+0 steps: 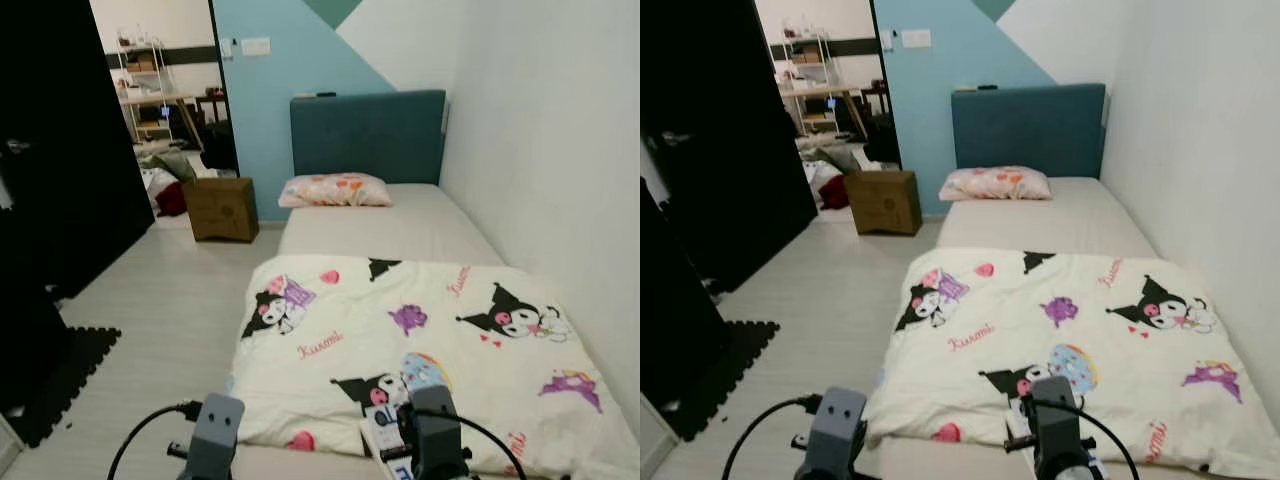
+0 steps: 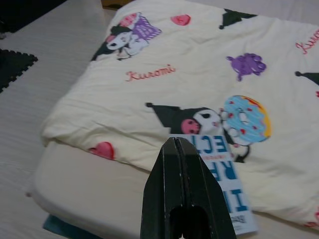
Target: Clean up the room
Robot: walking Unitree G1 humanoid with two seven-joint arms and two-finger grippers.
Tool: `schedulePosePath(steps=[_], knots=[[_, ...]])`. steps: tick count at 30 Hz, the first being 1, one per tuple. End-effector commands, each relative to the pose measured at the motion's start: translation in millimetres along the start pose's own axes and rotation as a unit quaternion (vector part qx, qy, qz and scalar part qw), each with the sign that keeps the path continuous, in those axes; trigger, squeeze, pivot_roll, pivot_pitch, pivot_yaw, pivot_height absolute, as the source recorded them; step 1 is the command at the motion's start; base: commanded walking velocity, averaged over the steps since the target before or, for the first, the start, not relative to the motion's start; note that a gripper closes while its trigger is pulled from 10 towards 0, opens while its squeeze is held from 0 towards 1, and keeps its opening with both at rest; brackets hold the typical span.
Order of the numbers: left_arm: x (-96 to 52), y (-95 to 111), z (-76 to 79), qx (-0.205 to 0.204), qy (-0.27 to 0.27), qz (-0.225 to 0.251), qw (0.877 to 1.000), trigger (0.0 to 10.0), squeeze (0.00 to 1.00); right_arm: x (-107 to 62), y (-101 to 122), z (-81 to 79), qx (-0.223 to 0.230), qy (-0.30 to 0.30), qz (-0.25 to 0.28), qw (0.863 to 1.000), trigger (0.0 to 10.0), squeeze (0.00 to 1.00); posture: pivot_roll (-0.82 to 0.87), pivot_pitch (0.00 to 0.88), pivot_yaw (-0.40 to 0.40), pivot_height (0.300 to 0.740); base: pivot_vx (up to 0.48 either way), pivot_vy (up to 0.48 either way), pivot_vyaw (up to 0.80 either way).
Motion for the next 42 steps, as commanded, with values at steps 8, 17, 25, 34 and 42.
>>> schedulePosePath(steps=[8, 17, 25, 34, 42], knots=[[-1.8, -7, 1.4, -0.005, -0.001, -0.013, 1.0, 10.0, 0.0, -2.0, -3, 0.5, 0.006, -0.001, -0.003, 1.0, 10.0, 0.0, -0.11, 0.098, 0.037, 0.74, 0.0, -0.4, 0.0], [-2.0, -9, 2.5, -0.021, -0.004, -0.017, 1.0, 10.0, 0.0, -2.4, -3, 0.8, 0.004, -0.002, -0.004, 1.0, 10.0, 0.0, -0.11, 0.102, 0.037, 0.74, 0.0, 0.0, 0.0], [-2.5, -10, 3.8, -0.012, -0.014, -0.02, 1.0, 10.0, 0.0, -2.4, -3, 0.8, 0.005, -0.002, -0.004, 1.0, 10.0, 0.0, -0.11, 0.105, 0.037, 0.74, 0.0, 0.0, 0.0], [-0.8, -13, 1.2, -0.021, -0.012, -0.032, 0.999, 10.0, 0.0, -1.0, -12, 4.8, 0.008, -0.023, -0.031, 0.999, 10.0, 0.0, -0.1, 0.113, 0.036, 0.74, 0.0, 0.0, 0.0], [-0.4, -10, 7.3, -0.023, -0.035, -0.026, 0.999, 10.0, 0.0, -0.1, -14, 1.9, 0.017, -0.015, -0.042, 0.999, 10.0, 0.0, -0.11, 0.111, 0.036, 0.74, 0.0, 0.0, 0.0]])
Point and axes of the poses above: a point about 5 cm out from each wrist's last joint towards the gripper, its own x axis pointing out of the wrist towards the gripper, its own y axis along the axis of the wrist's last joint, z = x × y, the point moved 3 cm from there along x, pointing out of the wrist towards the gripper, and after that the axes turned 5 degrees about -x, right-handed, at the moved point
